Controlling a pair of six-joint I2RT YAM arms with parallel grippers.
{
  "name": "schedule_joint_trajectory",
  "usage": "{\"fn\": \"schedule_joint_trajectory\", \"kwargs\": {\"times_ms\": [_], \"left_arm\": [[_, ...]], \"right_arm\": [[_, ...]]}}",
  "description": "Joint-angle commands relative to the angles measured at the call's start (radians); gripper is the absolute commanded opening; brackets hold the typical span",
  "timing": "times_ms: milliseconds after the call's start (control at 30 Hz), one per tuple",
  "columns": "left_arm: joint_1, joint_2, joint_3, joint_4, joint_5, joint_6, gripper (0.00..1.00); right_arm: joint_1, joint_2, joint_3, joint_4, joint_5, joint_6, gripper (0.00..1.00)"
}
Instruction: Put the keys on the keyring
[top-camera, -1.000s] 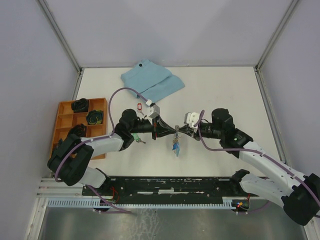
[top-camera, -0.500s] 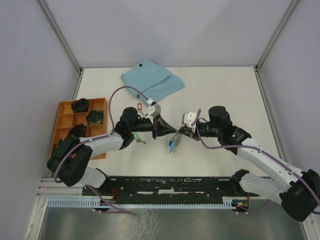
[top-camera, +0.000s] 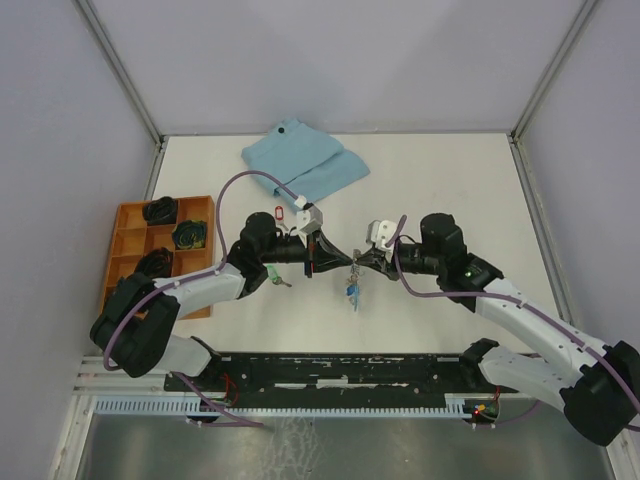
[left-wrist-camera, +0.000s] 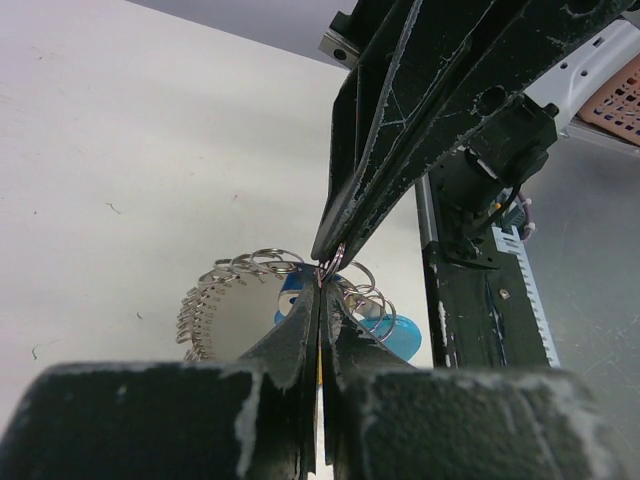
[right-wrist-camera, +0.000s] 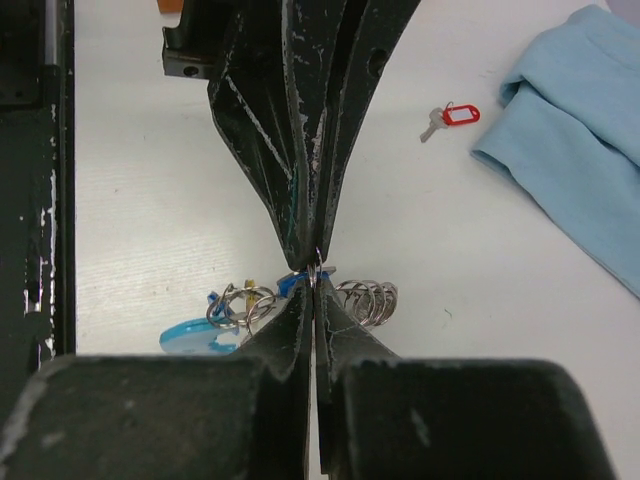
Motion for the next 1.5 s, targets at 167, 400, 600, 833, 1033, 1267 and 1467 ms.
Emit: {"fn": "schedule_joint_trajectory", "kwargs": {"times_ms": [167,400,600,833,1033,1267,1467], "left_arm": [[-0.005,0.029,0.005,0.093,0.031,-0.044,0.03],[0.001,0.054,-0.03,0.127,0.021,-0.06,0.03],[0.005,0.092,-0.021,0.157,0.042,-0.088,0.03],[-0.003,0.008,-0.001,0.021,0.017,0.003,0.03],[-0.008,-0.021,0.027,-0.057,0.009,0.041,0.03],[-0.016,-0.047,0.06,-0.132,-0.001,0.064,0.03],[-0.021,-0.06,0.084,-0.19,-0.001,0.087,0.03]], "right_arm": [[0.004,-0.027,-0.119,0.506,-0.016,0.227,0.01],[0.001,-0.031,-0.172,0.633,-0.008,0.273,0.01],[-0.001,-0.016,-0.169,0.611,-0.025,0.274,0.01],[-0.002,-0.051,-0.078,0.263,0.007,0.123,0.04],[-0.002,-0.047,0.031,0.009,-0.007,0.018,0.2],[-0.002,-0.015,0.136,-0.179,-0.037,-0.04,0.35],[-0.003,0.035,0.245,-0.361,-0.057,-0.152,0.43]]}}
